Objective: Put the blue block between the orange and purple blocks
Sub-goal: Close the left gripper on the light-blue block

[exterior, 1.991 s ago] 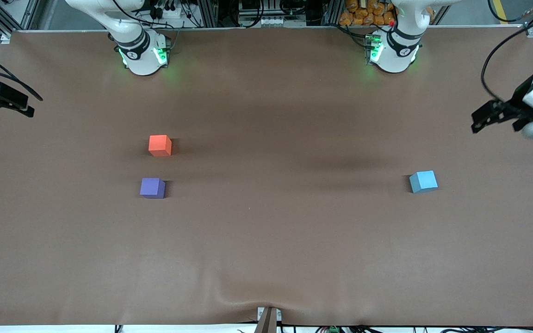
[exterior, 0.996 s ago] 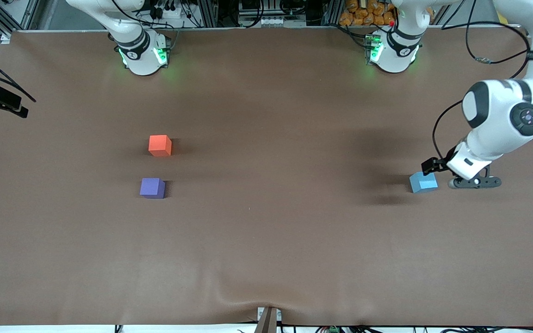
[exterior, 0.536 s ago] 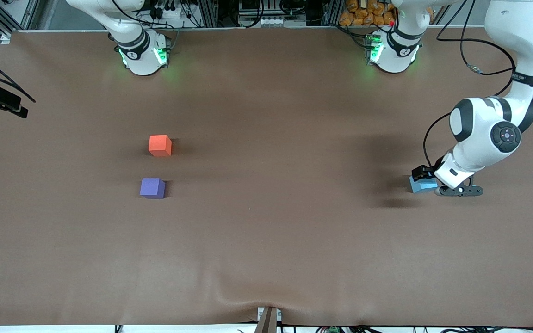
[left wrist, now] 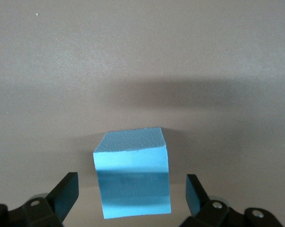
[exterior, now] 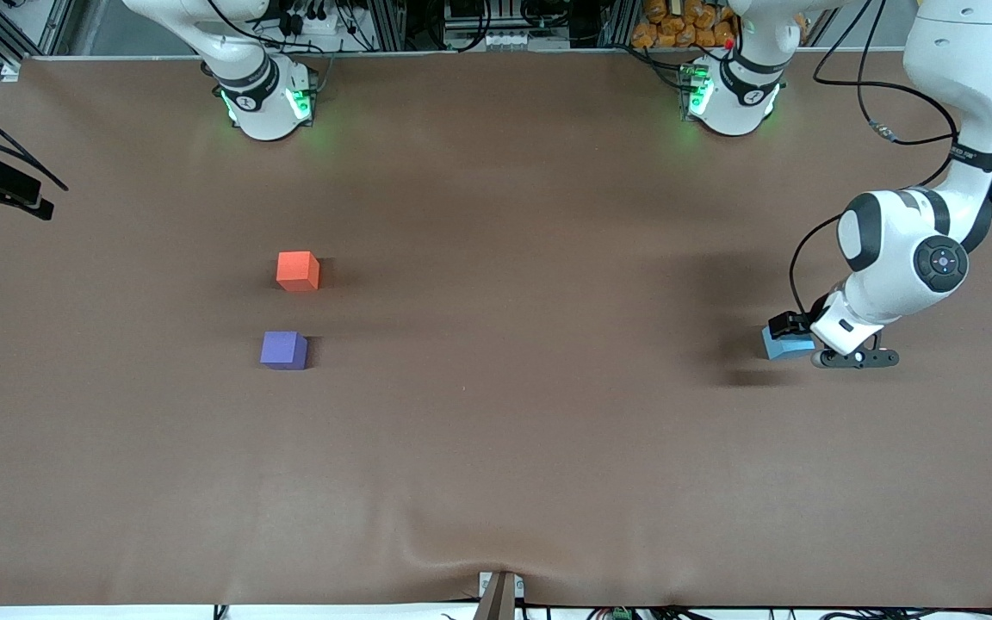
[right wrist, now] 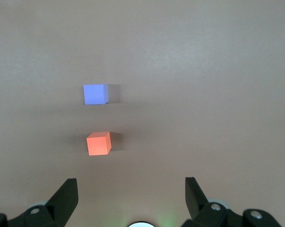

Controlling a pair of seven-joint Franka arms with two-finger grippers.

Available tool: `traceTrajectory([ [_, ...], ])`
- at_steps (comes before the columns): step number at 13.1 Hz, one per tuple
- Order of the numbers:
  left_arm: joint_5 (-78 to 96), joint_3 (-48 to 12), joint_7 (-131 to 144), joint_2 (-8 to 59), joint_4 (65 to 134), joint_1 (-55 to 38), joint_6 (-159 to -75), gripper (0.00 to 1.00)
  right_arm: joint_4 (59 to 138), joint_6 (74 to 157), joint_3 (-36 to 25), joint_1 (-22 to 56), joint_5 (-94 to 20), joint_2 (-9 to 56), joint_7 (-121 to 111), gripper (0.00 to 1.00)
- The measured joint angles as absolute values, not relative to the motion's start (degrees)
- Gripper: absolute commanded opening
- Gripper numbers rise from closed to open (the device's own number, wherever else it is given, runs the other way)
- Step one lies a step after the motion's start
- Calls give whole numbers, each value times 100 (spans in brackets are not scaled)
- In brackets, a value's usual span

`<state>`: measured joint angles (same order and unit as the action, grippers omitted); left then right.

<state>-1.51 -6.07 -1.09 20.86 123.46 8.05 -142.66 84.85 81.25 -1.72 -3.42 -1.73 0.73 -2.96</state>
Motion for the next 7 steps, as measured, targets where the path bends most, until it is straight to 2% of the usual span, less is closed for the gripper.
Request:
traceTrajectory([
  [2,-151,-606,-109,2158,12346,810,-14336,100,8485,8127,-172,-342,-184,74,-296,100],
  [3,-151,-606,-109,2206,12346,823,-14385,74,8485,8127,-172,-342,-185,74,-295,100],
  [4,-151,-606,-109,2252,12346,843,-14435,58,8485,8127,-172,-342,-185,74,-295,100],
  [6,-151,-606,-109,2317,12345,873,-14483,13,8485,8127,-174,-343,-186,74,-295,100],
  [7,-151,-607,-109,2326,12345,877,-14490,0,8485,8127,-174,-343,-186,74,-296,100],
])
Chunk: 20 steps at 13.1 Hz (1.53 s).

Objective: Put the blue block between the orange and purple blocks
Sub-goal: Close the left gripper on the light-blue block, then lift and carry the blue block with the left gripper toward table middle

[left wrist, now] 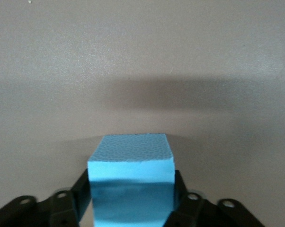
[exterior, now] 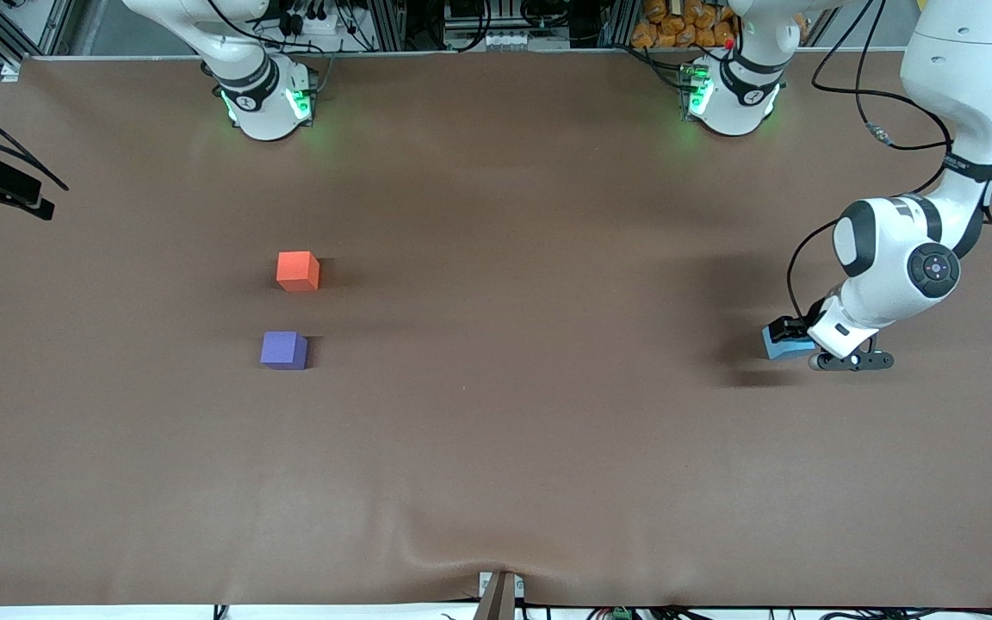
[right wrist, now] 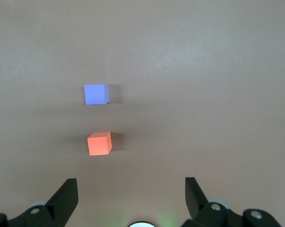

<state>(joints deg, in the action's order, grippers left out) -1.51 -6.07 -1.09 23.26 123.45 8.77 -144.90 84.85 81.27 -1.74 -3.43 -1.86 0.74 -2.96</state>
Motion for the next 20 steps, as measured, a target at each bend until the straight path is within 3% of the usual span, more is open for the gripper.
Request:
traceTrajectory([
  [5,-167,-805,-123,2127,12268,869,-14414,0,8485,8127,-174,-343,-188,74,-295,100],
  [11,-168,-2656,139,1763,11724,618,-13486,0,8485,8134,-172,-344,-193,76,-296,100],
  [16,-168,-2829,1121,2185,10797,-1287,-13334,0,8486,8135,-174,-347,-195,77,-295,100],
  [20,-894,-2507,2420,3254,9236,-2704,-12663,0,8487,8135,-175,-349,-196,78,-296,100],
])
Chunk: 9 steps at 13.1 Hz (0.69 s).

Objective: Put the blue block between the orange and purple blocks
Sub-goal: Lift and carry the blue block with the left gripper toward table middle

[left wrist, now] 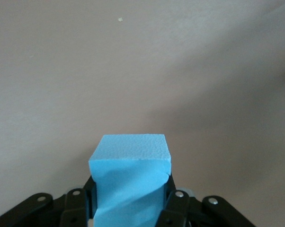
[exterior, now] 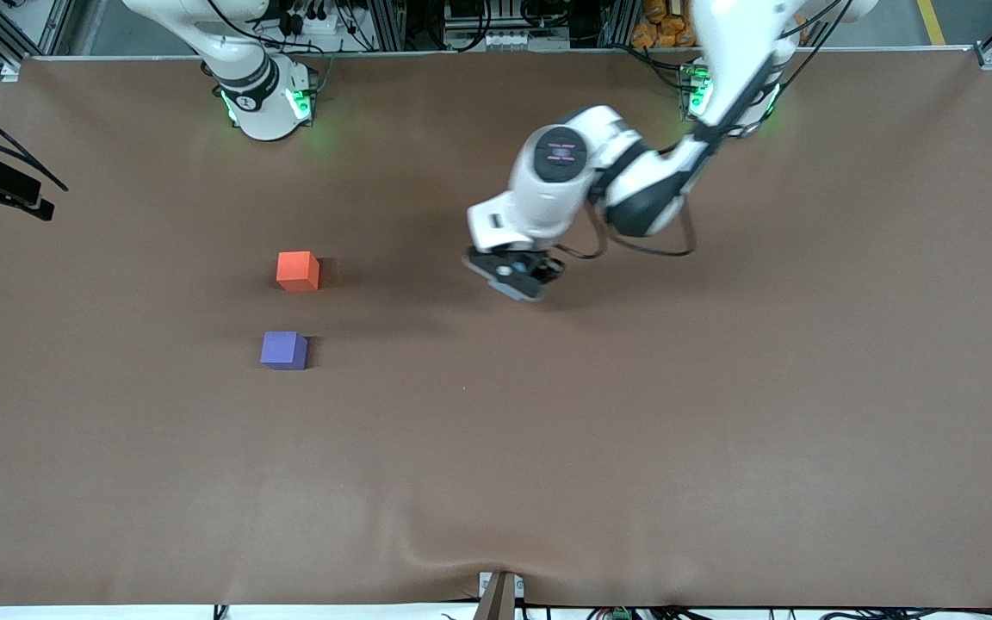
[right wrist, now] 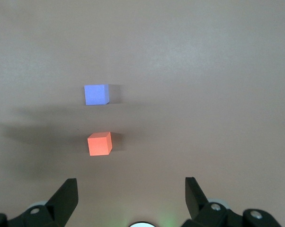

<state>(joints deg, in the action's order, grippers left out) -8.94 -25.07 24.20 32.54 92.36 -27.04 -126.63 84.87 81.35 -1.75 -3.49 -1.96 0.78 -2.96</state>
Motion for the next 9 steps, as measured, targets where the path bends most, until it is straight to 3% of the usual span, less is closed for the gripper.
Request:
traceTrajectory([
  [4,-1000,-1196,3174,4503,7834,-4468,-12534,0,8487,8135,-174,-350,-197,79,-295,100],
  [6,-991,-971,3561,4994,7365,-4852,-12580,0,8487,8135,-173,-350,-198,79,-296,100],
  [7,-981,-967,3817,5196,7175,-4926,-12643,36,8488,8135,-174,-350,-198,79,-295,100],
  [8,-968,-967,4054,5368,7015,-4963,-12737,99,8488,8135,-174,-350,-198,79,-295,100],
  [9,-962,-966,4231,5483,6906,-4978,-12801,100,8487,8135,-174,-350,-198,80,-295,100],
])
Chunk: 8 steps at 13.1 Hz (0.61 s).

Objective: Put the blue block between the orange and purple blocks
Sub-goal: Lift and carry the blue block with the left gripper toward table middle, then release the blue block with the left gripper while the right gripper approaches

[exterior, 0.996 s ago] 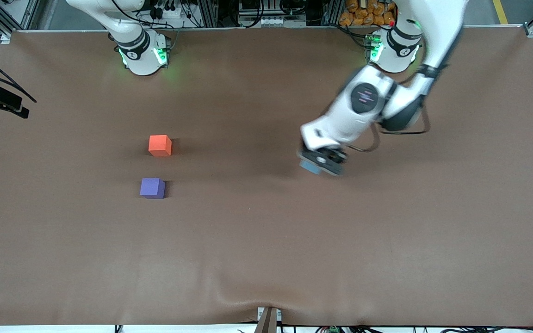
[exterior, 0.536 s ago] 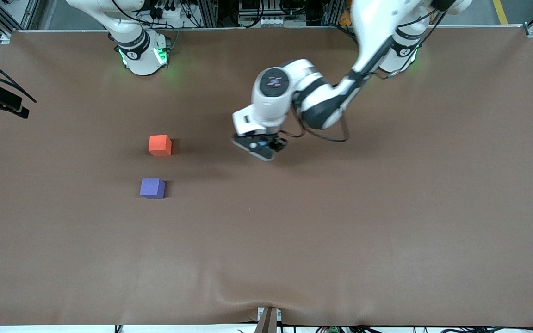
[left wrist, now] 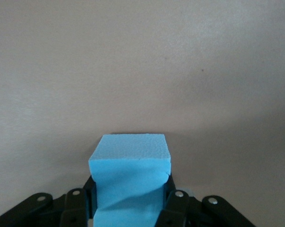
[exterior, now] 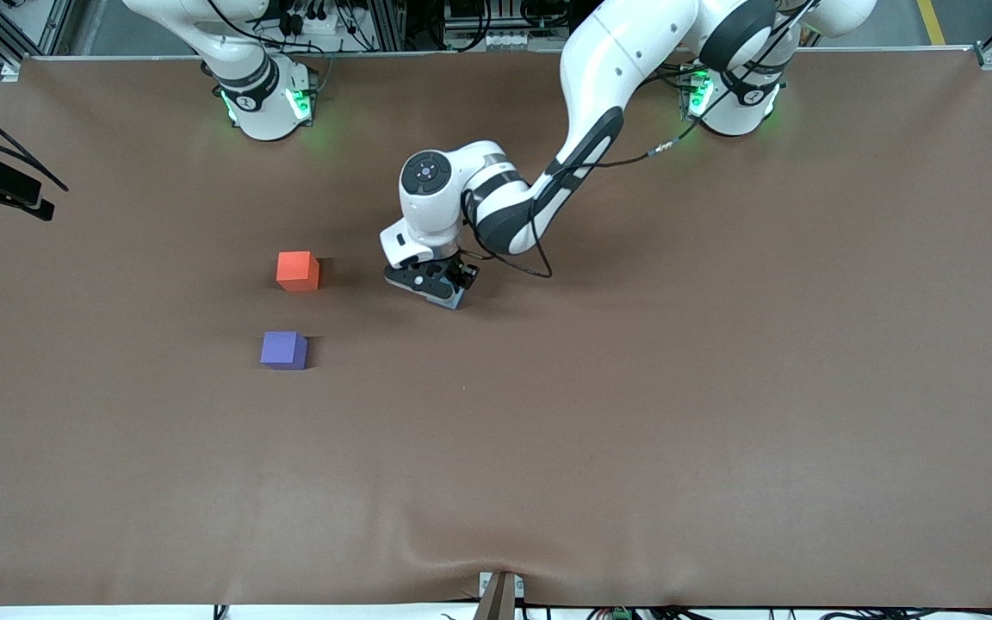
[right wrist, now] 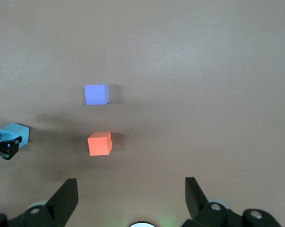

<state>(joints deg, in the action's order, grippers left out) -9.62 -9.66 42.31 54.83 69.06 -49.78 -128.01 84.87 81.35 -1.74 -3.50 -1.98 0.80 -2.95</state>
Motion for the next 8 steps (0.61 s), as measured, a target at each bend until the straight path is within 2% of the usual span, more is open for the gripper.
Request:
traceTrajectory([
  [3,-944,-956,4458,5522,6733,-4971,-12758,100,8488,8135,-173,-350,-199,115,-296,100],
  [5,-934,-952,4544,5415,6577,-4950,-12375,100,8488,8137,-173,-350,-199,141,-296,100],
  [8,-733,-880,4591,4688,6374,-4609,-11551,100,8489,8140,-152,-349,-200,343,-296,100],
])
